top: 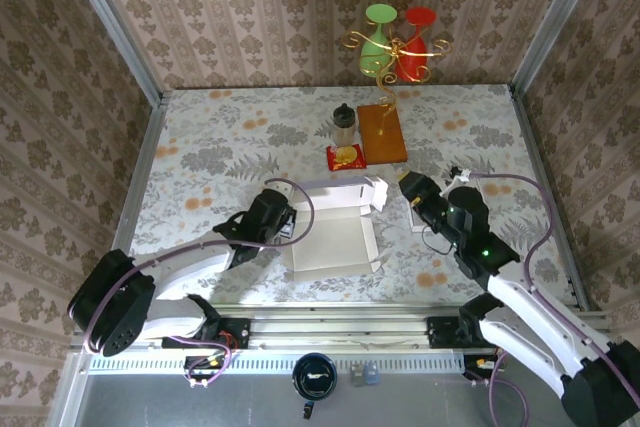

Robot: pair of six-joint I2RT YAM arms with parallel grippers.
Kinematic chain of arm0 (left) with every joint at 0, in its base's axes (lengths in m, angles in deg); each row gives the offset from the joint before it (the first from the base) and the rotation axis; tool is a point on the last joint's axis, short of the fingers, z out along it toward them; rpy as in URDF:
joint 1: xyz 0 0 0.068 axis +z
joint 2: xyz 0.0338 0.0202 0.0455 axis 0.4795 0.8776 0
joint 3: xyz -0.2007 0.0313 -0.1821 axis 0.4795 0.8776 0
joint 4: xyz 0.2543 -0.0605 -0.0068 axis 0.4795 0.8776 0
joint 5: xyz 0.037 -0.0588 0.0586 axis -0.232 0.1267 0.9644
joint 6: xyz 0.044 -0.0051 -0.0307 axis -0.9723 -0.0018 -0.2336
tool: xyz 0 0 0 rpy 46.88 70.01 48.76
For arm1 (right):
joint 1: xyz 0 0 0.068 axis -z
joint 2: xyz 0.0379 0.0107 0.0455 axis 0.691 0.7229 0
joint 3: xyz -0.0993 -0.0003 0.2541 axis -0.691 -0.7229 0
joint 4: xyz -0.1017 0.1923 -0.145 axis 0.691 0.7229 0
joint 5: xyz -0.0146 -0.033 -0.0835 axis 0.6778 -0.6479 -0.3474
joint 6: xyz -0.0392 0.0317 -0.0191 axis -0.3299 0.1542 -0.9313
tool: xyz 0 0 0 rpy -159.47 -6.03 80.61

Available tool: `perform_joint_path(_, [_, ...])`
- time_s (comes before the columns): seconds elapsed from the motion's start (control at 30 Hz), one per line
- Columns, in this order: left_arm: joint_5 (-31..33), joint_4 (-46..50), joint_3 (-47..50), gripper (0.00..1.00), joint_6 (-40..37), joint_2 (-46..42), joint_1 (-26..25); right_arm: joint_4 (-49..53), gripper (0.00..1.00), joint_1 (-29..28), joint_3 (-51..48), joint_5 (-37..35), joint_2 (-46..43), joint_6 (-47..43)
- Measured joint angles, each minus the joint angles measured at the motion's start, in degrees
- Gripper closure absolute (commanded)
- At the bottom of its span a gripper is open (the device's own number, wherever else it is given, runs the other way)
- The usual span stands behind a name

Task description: Fold the paper box

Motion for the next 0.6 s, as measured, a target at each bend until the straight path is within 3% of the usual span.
perform_joint_path(0.2, [-2.5, -1.8, 1.3, 1.0, -1.6, 0.0, 1.9, 4.1, 0.6, 2.2, -2.2, -0.7, -0.2, -11.8])
perform_joint_path(0.4, [-3.6, -2.5, 2.2, 1.0, -2.3, 0.1, 3.1, 4.2, 0.62, 5.8, -1.6, 3.7, 12.3, -17.6])
perform_joint_path(0.6, [-4.4, -3.1, 2.2, 1.0, -2.5, 0.8, 4.2, 4.8, 0.63, 7.8, 5.9, 10.9, 23.7, -22.5])
